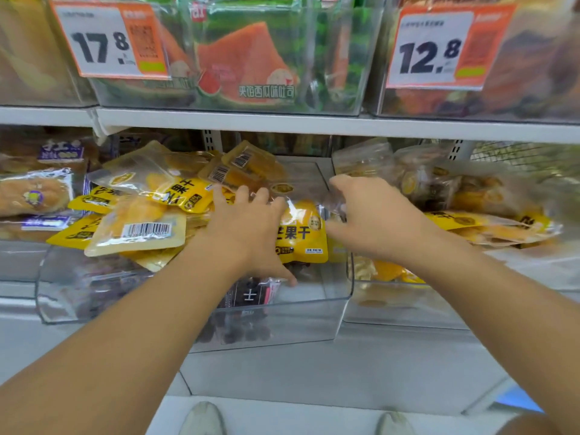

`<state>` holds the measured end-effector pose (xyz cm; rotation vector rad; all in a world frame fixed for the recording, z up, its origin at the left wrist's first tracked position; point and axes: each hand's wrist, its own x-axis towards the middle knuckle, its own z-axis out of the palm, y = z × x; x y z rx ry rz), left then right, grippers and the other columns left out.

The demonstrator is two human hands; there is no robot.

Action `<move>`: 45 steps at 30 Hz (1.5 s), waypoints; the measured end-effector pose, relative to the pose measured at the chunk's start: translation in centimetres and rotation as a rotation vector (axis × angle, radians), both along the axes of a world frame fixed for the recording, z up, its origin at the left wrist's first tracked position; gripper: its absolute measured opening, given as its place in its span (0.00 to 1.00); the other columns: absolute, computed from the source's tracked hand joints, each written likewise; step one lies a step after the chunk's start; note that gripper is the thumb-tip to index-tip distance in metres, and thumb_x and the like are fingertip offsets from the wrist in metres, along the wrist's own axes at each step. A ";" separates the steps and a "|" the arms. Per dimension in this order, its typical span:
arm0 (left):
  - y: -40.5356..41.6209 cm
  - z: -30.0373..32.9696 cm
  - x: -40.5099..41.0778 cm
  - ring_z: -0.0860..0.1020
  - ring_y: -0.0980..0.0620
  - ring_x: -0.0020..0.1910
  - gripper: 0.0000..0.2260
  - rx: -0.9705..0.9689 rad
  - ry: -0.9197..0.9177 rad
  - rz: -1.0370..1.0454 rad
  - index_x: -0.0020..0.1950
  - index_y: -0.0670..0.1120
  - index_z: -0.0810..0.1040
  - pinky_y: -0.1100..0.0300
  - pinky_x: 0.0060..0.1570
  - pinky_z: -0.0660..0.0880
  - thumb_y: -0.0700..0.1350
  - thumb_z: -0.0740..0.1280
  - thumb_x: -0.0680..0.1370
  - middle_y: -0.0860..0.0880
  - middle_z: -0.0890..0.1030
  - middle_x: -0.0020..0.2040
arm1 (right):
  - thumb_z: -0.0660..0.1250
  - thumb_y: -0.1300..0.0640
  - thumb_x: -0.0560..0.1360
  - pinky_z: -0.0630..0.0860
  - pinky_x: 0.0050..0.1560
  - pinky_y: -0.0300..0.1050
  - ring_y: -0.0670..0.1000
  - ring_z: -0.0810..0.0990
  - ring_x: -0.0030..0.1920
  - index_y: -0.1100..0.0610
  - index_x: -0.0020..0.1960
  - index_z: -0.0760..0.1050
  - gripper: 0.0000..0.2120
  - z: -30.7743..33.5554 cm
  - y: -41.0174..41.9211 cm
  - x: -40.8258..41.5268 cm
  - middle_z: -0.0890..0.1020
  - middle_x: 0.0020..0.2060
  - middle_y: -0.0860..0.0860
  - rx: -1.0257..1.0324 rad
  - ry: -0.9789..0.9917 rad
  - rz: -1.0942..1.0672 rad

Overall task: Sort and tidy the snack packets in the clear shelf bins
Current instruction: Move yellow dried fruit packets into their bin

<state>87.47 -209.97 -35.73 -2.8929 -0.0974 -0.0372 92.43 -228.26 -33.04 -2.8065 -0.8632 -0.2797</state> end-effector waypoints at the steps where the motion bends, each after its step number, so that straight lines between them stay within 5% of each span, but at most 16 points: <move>1: -0.4 -0.2 0.2 0.60 0.38 0.75 0.57 0.024 -0.003 0.013 0.79 0.51 0.55 0.28 0.72 0.52 0.78 0.69 0.58 0.45 0.64 0.75 | 0.65 0.49 0.71 0.79 0.48 0.53 0.60 0.79 0.50 0.54 0.54 0.75 0.14 0.1 0.0 0.3 0.81 0.50 0.55 0.058 -0.018 -0.026; 4: -1.7 -0.7 0.9 0.61 0.35 0.74 0.55 0.090 -0.026 0.041 0.79 0.47 0.54 0.29 0.73 0.52 0.72 0.72 0.62 0.41 0.65 0.74 | 0.63 0.50 0.72 0.78 0.44 0.51 0.61 0.79 0.43 0.55 0.44 0.78 0.10 0.2 0.1 0.8 0.81 0.41 0.55 0.108 -0.018 -0.032; 8: -2.3 -0.4 1.2 0.69 0.37 0.67 0.38 0.069 -0.080 0.034 0.72 0.47 0.64 0.38 0.68 0.65 0.64 0.71 0.69 0.42 0.72 0.67 | 0.60 0.52 0.78 0.71 0.35 0.48 0.59 0.74 0.33 0.57 0.32 0.69 0.17 -0.1 -0.4 0.9 0.74 0.28 0.53 0.138 -0.061 -0.029; 12: -0.9 1.9 1.1 0.77 0.42 0.59 0.20 -0.188 -0.198 -0.021 0.72 0.53 0.69 0.50 0.52 0.72 0.56 0.62 0.81 0.47 0.78 0.63 | 0.57 0.54 0.82 0.65 0.35 0.48 0.58 0.67 0.29 0.55 0.29 0.61 0.22 0.1 -1.0 1.4 0.67 0.25 0.51 0.214 -0.180 -0.004; 15: 0.2 2.6 1.9 0.76 0.38 0.61 0.15 -0.222 -0.277 0.024 0.71 0.54 0.71 0.45 0.55 0.72 0.52 0.58 0.84 0.45 0.78 0.64 | 0.56 0.53 0.83 0.62 0.35 0.49 0.60 0.68 0.31 0.54 0.31 0.59 0.22 -0.4 -1.2 1.9 0.68 0.26 0.50 0.257 -0.247 0.043; 19: -0.1 1.8 3.5 0.72 0.38 0.65 0.18 -0.144 -0.261 0.094 0.71 0.57 0.70 0.39 0.64 0.66 0.45 0.63 0.82 0.45 0.77 0.65 | 0.56 0.54 0.83 0.72 0.34 0.52 0.58 0.72 0.31 0.55 0.37 0.70 0.17 -0.6 -1.1 1.8 0.72 0.27 0.50 0.413 -0.369 0.148; 24: -0.6 1.0 4.2 0.67 0.38 0.70 0.22 -0.162 -0.282 0.085 0.73 0.57 0.69 0.36 0.67 0.62 0.53 0.68 0.80 0.46 0.75 0.69 | 0.62 0.57 0.82 0.78 0.51 0.53 0.57 0.81 0.49 0.60 0.56 0.82 0.12 -0.4 0.5 0.2 0.85 0.48 0.54 0.631 -0.513 0.314; 30: 1.3 1.3 3.1 0.68 0.40 0.69 0.35 -0.307 -0.309 0.112 0.74 0.59 0.69 0.40 0.66 0.65 0.64 0.75 0.69 0.48 0.74 0.69 | 0.66 0.57 0.81 0.73 0.25 0.50 0.58 0.76 0.30 0.56 0.55 0.84 0.08 0.1 1.4 1.0 0.79 0.36 0.53 0.519 -0.863 0.324; 34: 1.8 1.2 2.6 0.71 0.42 0.65 0.43 -0.334 -0.331 0.061 0.71 0.54 0.71 0.42 0.63 0.71 0.72 0.75 0.62 0.49 0.75 0.64 | 0.71 0.62 0.79 0.75 0.25 0.49 0.58 0.79 0.30 0.58 0.59 0.84 0.09 0.7 2.4 0.3 0.83 0.37 0.53 0.679 -1.020 0.479; 36: 2.0 1.2 2.3 0.76 0.47 0.55 0.45 -0.548 -0.396 0.007 0.63 0.53 0.71 0.48 0.52 0.77 0.77 0.73 0.55 0.53 0.77 0.55 | 0.72 0.61 0.78 0.76 0.26 0.48 0.57 0.81 0.32 0.58 0.59 0.83 0.10 0.5 3.3 0.4 0.85 0.38 0.53 0.727 -1.015 0.519; 40: 1.6 0.6 2.5 0.76 0.56 0.41 0.37 -0.798 -0.525 -0.029 0.57 0.49 0.70 0.66 0.32 0.67 0.61 0.83 0.57 0.58 0.74 0.42 | 0.72 0.59 0.78 0.79 0.32 0.50 0.54 0.84 0.37 0.60 0.58 0.83 0.10 -0.5 4.3 0.8 0.85 0.41 0.53 0.803 -0.816 0.563; 43: 1.6 0.5 2.4 0.77 0.57 0.42 0.31 -0.855 -0.641 -0.059 0.55 0.50 0.72 0.71 0.34 0.69 0.51 0.85 0.59 0.59 0.76 0.43 | 0.72 0.58 0.78 0.79 0.36 0.50 0.49 0.83 0.39 0.59 0.54 0.84 0.07 -0.1 3.4 1.1 0.86 0.42 0.51 0.775 -0.673 0.591; 45: 1.6 0.9 2.2 0.79 0.55 0.43 0.24 -0.920 -0.759 -0.142 0.51 0.51 0.77 0.64 0.39 0.75 0.47 0.84 0.62 0.56 0.79 0.44 | 0.72 0.57 0.78 0.79 0.36 0.50 0.49 0.82 0.37 0.59 0.48 0.84 0.05 0.4 2.2 1.4 0.85 0.39 0.51 0.752 -0.649 0.592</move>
